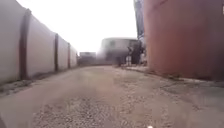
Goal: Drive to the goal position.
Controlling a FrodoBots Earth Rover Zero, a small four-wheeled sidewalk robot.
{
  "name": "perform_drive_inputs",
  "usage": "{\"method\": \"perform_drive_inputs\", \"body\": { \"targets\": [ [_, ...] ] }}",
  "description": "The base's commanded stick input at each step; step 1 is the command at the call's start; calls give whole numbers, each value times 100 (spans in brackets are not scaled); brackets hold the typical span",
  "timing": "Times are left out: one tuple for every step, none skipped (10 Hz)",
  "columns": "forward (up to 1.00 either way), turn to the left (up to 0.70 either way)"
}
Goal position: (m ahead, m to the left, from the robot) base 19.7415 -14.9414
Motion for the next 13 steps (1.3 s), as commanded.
{"method": "perform_drive_inputs", "body": {
  "targets": [
    [50,1],
    [50,1],
    [50,1],
    [50,1],
    [50,1],
    [50,1],
    [50,1],
    [50,1],
    [50,1],
    [50,1],
    [50,1],
    [50,1],
    [50,1]
  ]
}}
